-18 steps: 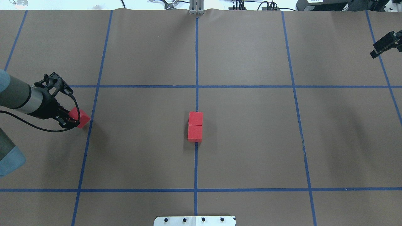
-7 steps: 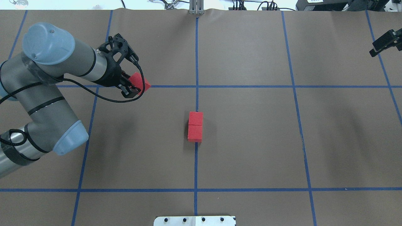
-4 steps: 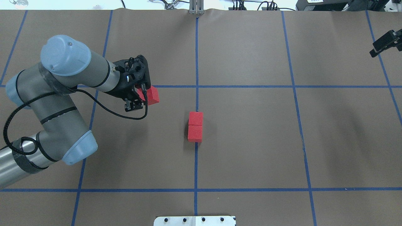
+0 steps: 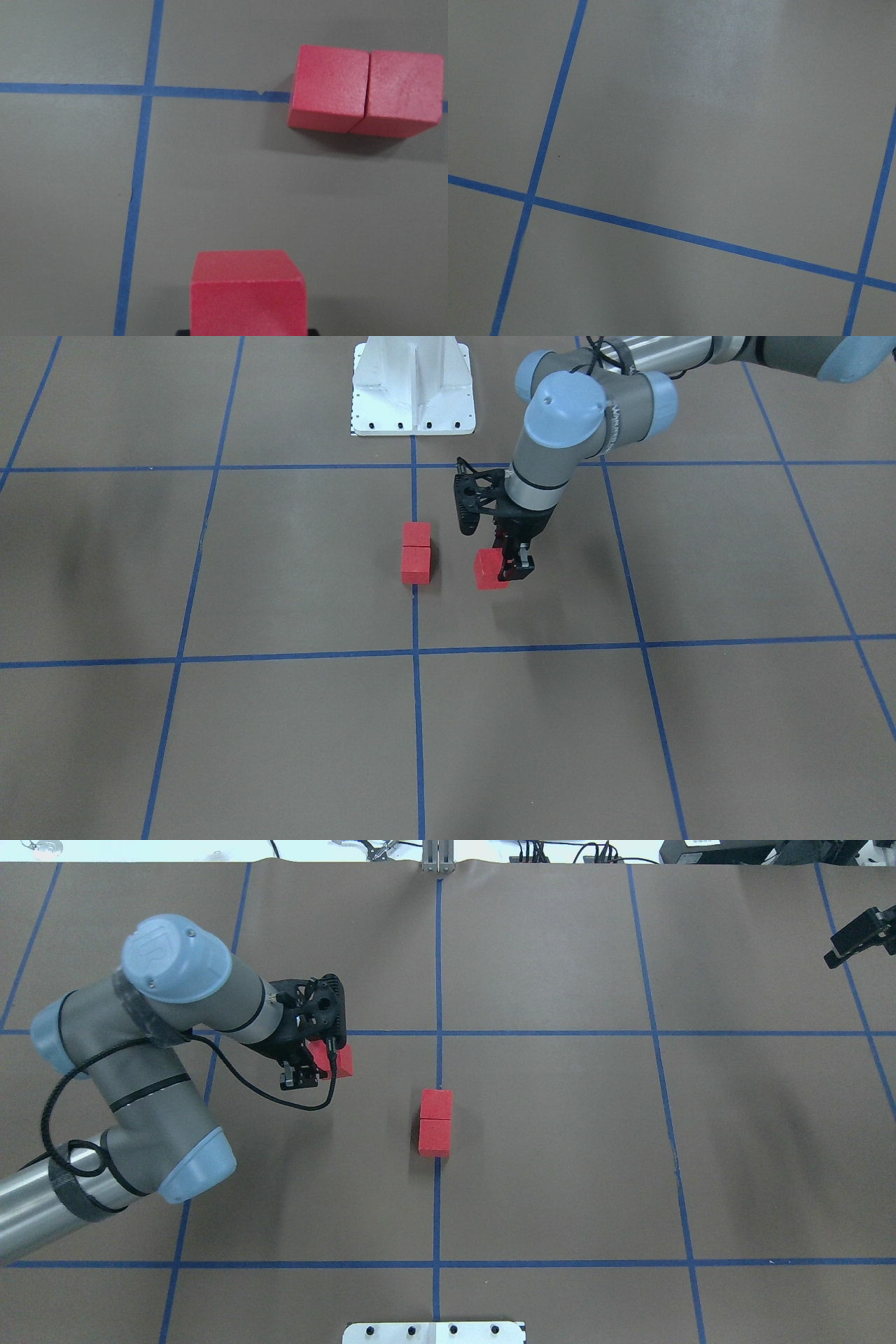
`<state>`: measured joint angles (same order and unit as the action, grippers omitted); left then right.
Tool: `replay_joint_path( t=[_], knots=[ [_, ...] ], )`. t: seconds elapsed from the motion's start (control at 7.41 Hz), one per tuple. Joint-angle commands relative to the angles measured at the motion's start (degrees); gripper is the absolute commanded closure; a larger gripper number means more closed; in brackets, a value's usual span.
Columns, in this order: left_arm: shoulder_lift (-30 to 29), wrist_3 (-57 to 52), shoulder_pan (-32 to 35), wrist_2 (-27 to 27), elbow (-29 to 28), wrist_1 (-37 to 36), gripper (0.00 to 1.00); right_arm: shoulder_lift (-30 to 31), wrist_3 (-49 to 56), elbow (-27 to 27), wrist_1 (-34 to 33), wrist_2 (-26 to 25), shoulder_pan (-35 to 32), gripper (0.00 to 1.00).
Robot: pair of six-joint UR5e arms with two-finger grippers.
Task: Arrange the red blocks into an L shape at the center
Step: 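Lower the cube beside the farther cube of the center pair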
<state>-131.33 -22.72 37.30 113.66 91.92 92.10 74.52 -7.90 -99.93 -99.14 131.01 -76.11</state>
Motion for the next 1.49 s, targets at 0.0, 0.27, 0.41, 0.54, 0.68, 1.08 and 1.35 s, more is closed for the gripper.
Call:
replay_joint_path(
  t=[0.0,0.27,0.41,0.54,0.68,1.08,1.35],
  knots=[
    [-6.91,-6.78,-1.09,0.42,-9.37,-0.61,1.0,0.01,-0.01,0.08,0.0,-0.05,0.0,0.0],
    [-6.93,-6.81,-3.45,0.25,-9.3,0.01,1.0,0.01,-0.01,0.17,0.0,-0.05,0.0,0.0],
    [-6.75,-6.81,-3.81,0.33,-9.3,0.53,1.0,-0.08,-0.01,0.17,0.0,-0.05,0.0,0.0],
    [-6.49,-6.81,-3.9,0.42,-9.13,0.45,1.0,-0.08,-0.01,0.17,0.0,-0.05,0.0,0.0],
    [-6.4,-6.81,-3.9,0.42,-9.04,0.19,1.0,-0.08,-0.01,0.17,0.0,-0.05,0.0,0.0],
    [-5.7,-5.84,-4.07,0.33,-8.95,-0.34,1.0,-0.08,-0.01,0.08,0.0,0.04,0.0,0.0],
    [-5.52,-3.4,-4.07,0.42,-9.04,-0.43,1.0,-0.08,-0.01,0.08,0.0,-0.05,0.0,0.0]
  ],
)
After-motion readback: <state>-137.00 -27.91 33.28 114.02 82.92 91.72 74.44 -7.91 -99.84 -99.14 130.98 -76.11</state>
